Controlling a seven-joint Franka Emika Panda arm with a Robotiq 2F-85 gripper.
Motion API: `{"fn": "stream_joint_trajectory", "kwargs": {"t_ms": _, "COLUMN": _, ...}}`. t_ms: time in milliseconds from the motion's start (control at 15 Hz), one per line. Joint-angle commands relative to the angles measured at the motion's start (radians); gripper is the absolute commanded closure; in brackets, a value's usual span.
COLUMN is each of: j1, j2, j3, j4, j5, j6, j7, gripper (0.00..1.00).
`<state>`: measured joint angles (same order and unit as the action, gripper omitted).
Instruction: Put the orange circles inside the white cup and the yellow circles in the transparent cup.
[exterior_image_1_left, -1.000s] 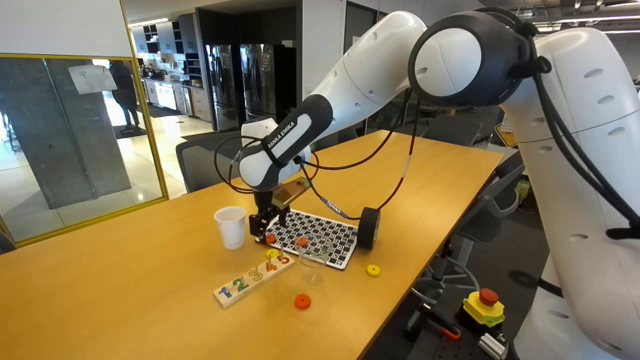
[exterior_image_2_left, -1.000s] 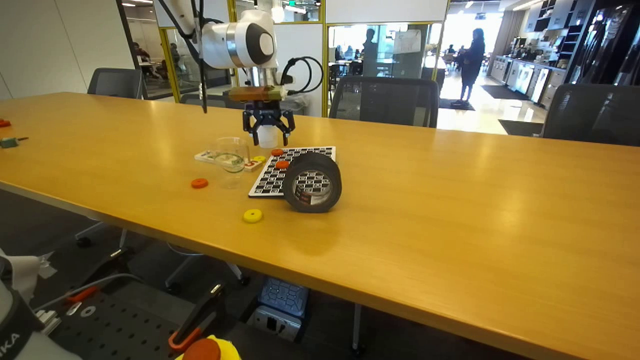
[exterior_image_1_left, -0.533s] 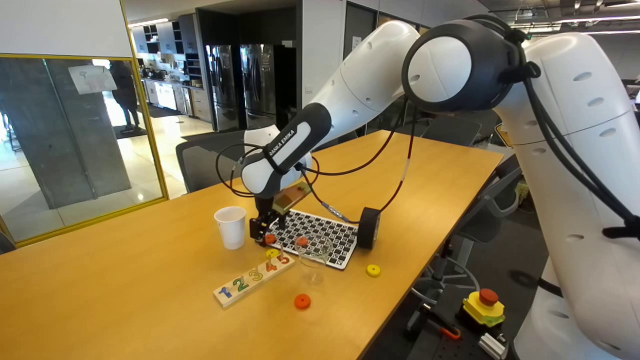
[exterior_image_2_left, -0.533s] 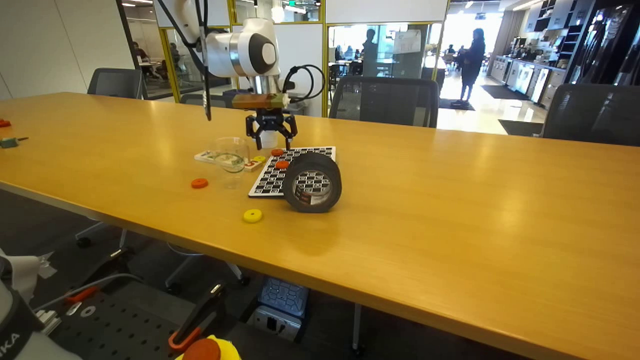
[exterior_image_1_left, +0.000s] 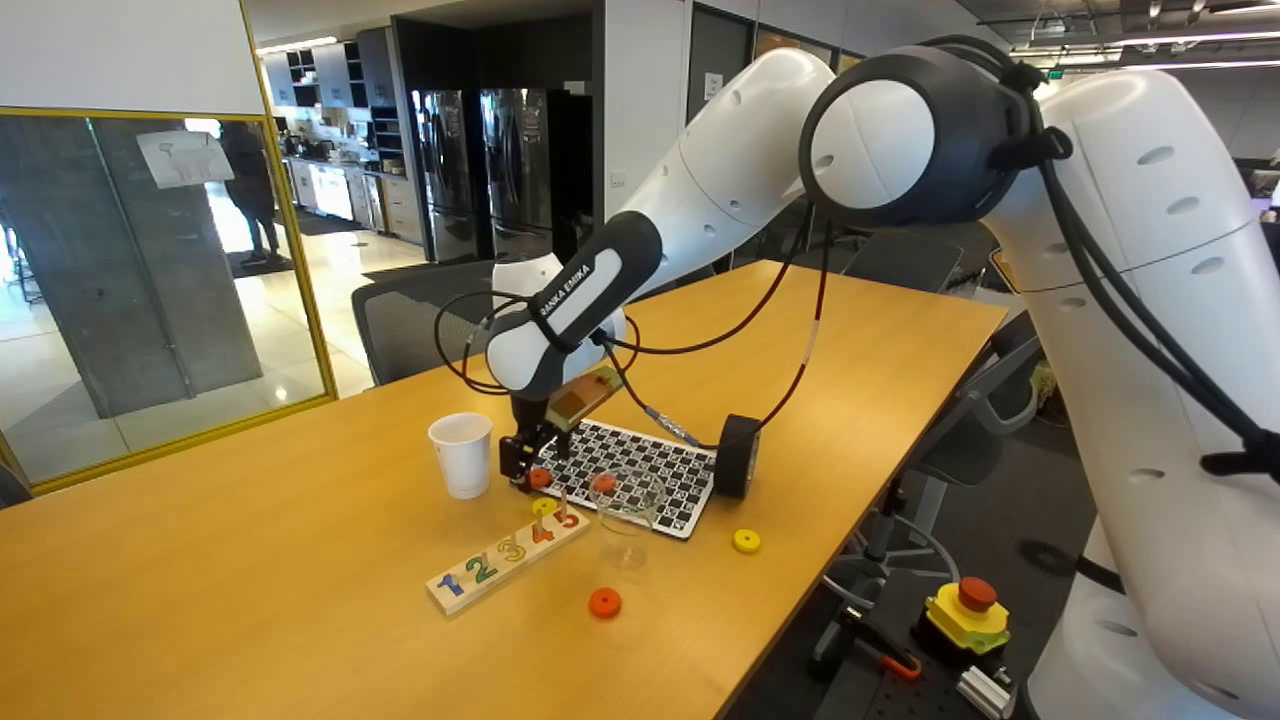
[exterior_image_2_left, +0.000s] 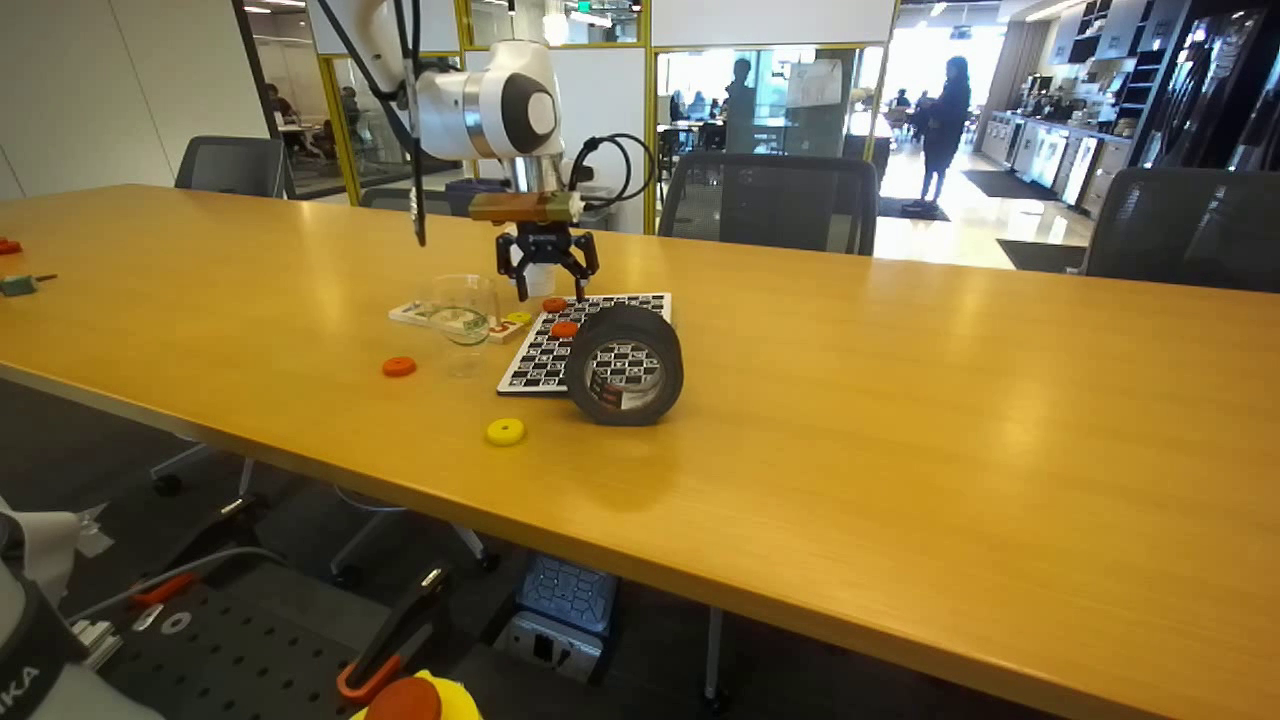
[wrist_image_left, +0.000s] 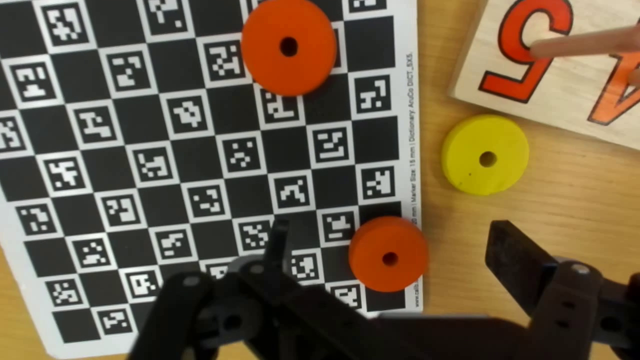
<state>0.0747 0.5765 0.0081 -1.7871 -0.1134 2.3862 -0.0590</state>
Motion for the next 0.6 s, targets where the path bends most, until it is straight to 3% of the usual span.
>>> {"fn": "stream_joint_trajectory", "kwargs": {"t_ms": 0, "j1": -0.013, "j2": 0.018, "j3": 0.009, "j4": 0.029, "j5": 0.011, "j6": 0.018, "j7": -0.001, "gripper": 0.0}}
{"fn": "stream_joint_trajectory", "kwargs": {"t_ms": 533, "j1": -0.017, "j2": 0.067, "j3": 0.014, "j4": 0.082, "j5": 0.017, "j6": 0.0, "j7": -0.008, "gripper": 0.0}}
